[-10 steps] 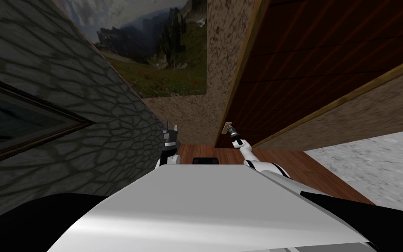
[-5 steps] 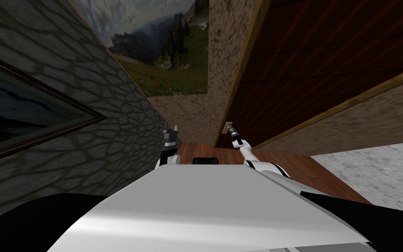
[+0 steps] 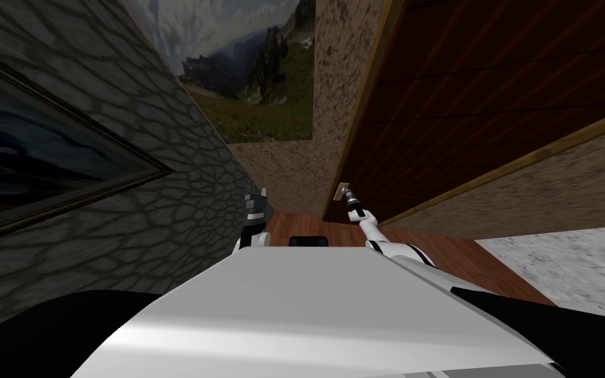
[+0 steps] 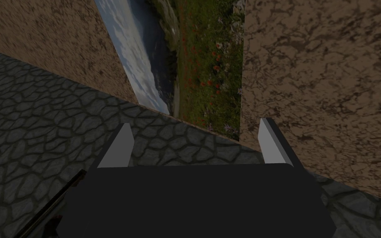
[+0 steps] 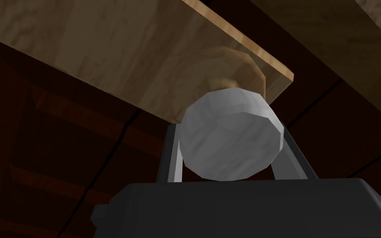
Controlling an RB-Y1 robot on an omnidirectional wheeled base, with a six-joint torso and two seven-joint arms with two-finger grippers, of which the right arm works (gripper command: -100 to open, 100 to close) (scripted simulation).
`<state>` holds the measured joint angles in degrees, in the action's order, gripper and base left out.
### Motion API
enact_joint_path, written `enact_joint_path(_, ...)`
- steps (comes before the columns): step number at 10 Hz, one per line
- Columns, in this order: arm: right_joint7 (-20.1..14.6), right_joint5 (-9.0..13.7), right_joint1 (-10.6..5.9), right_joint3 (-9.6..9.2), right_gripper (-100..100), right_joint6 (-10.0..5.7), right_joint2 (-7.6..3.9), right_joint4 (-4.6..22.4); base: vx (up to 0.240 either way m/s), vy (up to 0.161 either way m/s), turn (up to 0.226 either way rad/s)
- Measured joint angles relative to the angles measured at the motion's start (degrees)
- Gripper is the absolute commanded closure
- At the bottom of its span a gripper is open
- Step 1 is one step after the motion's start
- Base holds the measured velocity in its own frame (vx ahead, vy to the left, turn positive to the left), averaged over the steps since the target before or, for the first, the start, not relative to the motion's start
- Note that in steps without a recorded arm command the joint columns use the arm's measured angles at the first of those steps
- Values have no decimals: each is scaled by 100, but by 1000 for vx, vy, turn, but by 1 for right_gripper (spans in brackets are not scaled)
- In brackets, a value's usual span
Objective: Pull the door open
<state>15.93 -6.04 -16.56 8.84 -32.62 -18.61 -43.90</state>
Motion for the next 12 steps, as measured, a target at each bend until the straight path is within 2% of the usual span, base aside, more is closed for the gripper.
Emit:
enact_joint_path(1,-141,69,50,-11,100,55,15,-105,-54,-32,83)
enact_joint_path(3,-406,237,8,-18,100,43,15,-29,-41,-29,62)
enact_joint_path(6,-836,574,33,-31,100,106,37,-96,-62,-47,101)
enact_joint_path(12,-1700,1214,15,-68,100,145,47,-59,-54,-35,80)
